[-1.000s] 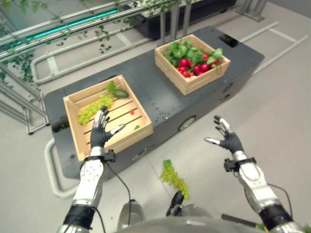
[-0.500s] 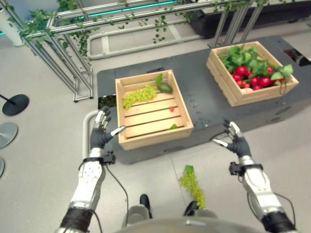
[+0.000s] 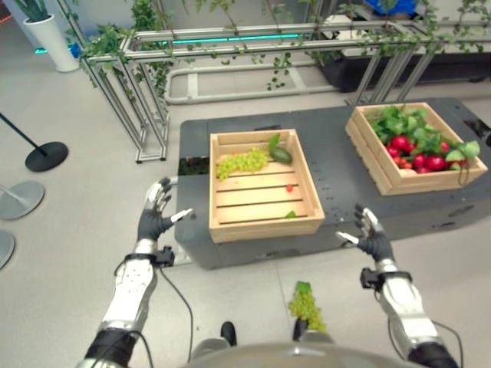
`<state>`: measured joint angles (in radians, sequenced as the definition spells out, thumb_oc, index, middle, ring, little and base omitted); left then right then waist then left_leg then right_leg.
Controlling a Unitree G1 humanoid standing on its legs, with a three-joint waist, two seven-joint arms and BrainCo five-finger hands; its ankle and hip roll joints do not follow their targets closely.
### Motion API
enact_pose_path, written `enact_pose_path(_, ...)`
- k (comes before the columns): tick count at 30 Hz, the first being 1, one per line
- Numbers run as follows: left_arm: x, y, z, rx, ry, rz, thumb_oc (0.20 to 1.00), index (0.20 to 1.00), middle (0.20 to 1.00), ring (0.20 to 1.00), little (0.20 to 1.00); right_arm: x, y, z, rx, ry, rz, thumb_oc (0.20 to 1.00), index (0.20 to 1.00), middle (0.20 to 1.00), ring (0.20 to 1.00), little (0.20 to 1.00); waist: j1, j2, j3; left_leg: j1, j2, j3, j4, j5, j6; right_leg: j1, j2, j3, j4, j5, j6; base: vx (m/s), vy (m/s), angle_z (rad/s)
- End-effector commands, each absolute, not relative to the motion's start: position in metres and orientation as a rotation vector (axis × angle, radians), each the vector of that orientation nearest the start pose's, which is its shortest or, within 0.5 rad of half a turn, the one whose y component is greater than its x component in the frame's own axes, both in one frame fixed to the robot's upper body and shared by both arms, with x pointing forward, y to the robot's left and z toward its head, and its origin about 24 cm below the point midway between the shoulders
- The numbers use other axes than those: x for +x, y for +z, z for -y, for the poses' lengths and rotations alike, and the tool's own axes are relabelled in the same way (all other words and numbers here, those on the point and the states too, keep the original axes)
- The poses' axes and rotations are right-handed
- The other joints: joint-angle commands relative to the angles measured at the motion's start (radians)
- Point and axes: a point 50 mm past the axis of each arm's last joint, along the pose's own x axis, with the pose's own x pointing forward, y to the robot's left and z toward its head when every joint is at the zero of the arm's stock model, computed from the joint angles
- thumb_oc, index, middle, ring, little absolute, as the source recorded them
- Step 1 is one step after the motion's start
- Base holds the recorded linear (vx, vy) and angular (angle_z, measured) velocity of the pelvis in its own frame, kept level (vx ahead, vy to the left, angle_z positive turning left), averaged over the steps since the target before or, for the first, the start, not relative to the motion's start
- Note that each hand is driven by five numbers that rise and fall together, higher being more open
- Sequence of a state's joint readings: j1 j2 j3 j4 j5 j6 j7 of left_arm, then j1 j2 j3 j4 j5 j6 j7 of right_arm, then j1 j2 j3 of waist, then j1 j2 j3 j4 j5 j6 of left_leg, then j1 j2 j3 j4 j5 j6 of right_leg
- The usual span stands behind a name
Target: Pick up the fruits from the basket on one side to the basket on the other side
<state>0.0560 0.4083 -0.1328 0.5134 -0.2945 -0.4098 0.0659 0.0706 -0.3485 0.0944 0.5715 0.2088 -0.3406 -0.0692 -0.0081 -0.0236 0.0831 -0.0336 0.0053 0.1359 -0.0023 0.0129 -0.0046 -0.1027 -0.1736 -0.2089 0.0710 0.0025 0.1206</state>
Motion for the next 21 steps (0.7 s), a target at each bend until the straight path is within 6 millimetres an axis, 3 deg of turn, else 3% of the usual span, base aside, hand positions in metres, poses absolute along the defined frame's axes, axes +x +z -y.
enact_pose_path(1,0.212,-0.036,-0.245,0.18,0.087,-0.183,1.0,1.0,1.0,1.0,1.0,0.212,-0.042,0.247,-0.175,-0.137,-0.243,1.0,1.0,1.0,1.0,1.0,0.003,0.001,0.009,-0.004,0.022,-0.002,0.036,-0.04,-0.036,0.017,0.007,-0.011,0.008,0.01,0.033,0.04,-0.152,0.1)
enact_pose_path(2,0.197,-0.063,-0.249,0.208,0.116,-0.329,1.0,1.0,1.0,1.0,1.0,0.203,-0.059,0.25,-0.187,-0.151,-0.336,1.0,1.0,1.0,1.0,1.0,0.005,-0.001,0.003,-0.002,0.026,-0.009,0.032,-0.036,-0.041,0.028,0.011,-0.021,-0.004,0.009,0.027,0.02,-0.094,0.15)
enact_pose_path(3,0.197,-0.064,-0.249,0.207,0.116,-0.328,1.0,1.0,1.0,1.0,1.0,0.203,-0.059,0.25,-0.187,-0.151,-0.335,1.0,1.0,1.0,1.0,1.0,0.004,0.0,0.003,-0.002,0.027,-0.011,0.031,-0.036,-0.041,0.03,0.011,-0.022,-0.005,0.009,0.027,0.03,-0.1,0.19)
enact_pose_path(5,0.175,-0.093,-0.253,0.24,0.145,-0.507,1.0,1.0,1.0,1.0,1.0,0.191,-0.078,0.256,-0.204,-0.17,-0.447,1.0,1.0,1.0,1.0,1.0,0.0,-0.001,-0.004,0.001,0.029,-0.016,0.028,-0.034,-0.045,0.046,0.016,-0.036,-0.023,0.009,0.021,0.02,-0.066,0.16)
enact_pose_path(6,0.154,-0.115,-0.253,0.275,0.148,-0.662,1.0,1.0,1.0,1.0,1.0,0.18,-0.094,0.259,-0.233,-0.169,-0.556,1.0,1.0,1.0,1.0,1.0,0.002,-0.001,-0.012,0.006,0.032,-0.012,0.025,-0.033,-0.049,0.058,0.02,-0.042,-0.04,0.01,0.019,0.02,-0.066,0.13)
enact_pose_path(8,0.142,-0.124,-0.254,0.285,0.144,-0.737,1.0,1.0,1.0,1.0,1.0,0.178,-0.098,0.259,-0.253,-0.157,-0.59,1.0,1.0,1.0,1.0,1.0,0.002,-0.001,-0.014,0.008,0.034,-0.01,0.025,-0.033,-0.051,0.064,0.023,-0.042,-0.048,0.011,0.017,0.02,-0.039,0.07)
enact_pose_path(9,0.117,-0.139,-0.255,0.291,0.135,-0.891,1.0,1.0,1.0,1.0,1.0,0.163,-0.114,0.258,-0.256,-0.145,-0.704,1.0,1.0,1.0,1.0,1.0,0.003,-0.002,-0.024,0.014,0.037,-0.006,0.021,-0.034,-0.053,0.075,0.03,-0.038,-0.065,0.011,0.013,0.0,0.0,0.0)
enact_pose_path(10,0.117,-0.139,-0.255,0.291,0.135,-0.891,1.0,1.0,1.0,1.0,1.0,0.163,-0.114,0.258,-0.256,-0.145,-0.703,1.0,1.0,1.0,1.0,1.0,0.003,-0.002,-0.024,0.015,0.037,-0.006,0.021,-0.034,-0.053,0.076,0.03,-0.038,-0.066,0.012,0.013,0.04,-0.028,-0.03)
enact_pose_path(14,0.077,-0.158,-0.249,0.279,0.085,-1.132,1.0,1.0,1.0,1.0,1.0,0.129,-0.138,0.257,-0.229,-0.145,-0.924,1.0,1.0,1.0,1.0,1.0,-0.001,-0.006,-0.047,0.031,0.042,0.01,0.019,-0.042,-0.054,0.099,0.041,-0.021,-0.104,0.019,0.009,0.05,-0.007,-0.01)
enact_pose_path(17,0.065,-0.162,-0.246,0.219,0.097,-1.209,1.0,1.0,1.0,1.0,1.0,0.094,-0.154,0.255,-0.254,-0.121,-1.124,1.0,1.0,1.0,1.0,1.0,0.003,-0.011,-0.062,0.049,0.044,0.016,0.011,-0.046,-0.053,0.117,0.043,-0.016,-0.119,0.021,0.006,0.05,-0.005,-0.1)
enact_pose_path(21,0.054,-0.166,-0.242,0.201,0.081,-1.278,1.0,1.0,1.0,1.0,1.0,0.075,-0.16,0.254,-0.233,-0.128,-1.232,1.0,1.0,1.0,1.0,1.0,0.006,-0.013,-0.078,0.063,0.04,0.013,-0.002,-0.049,-0.049,0.128,0.044,-0.017,-0.122,0.02,0.005,0.04,0.012,-0.05)
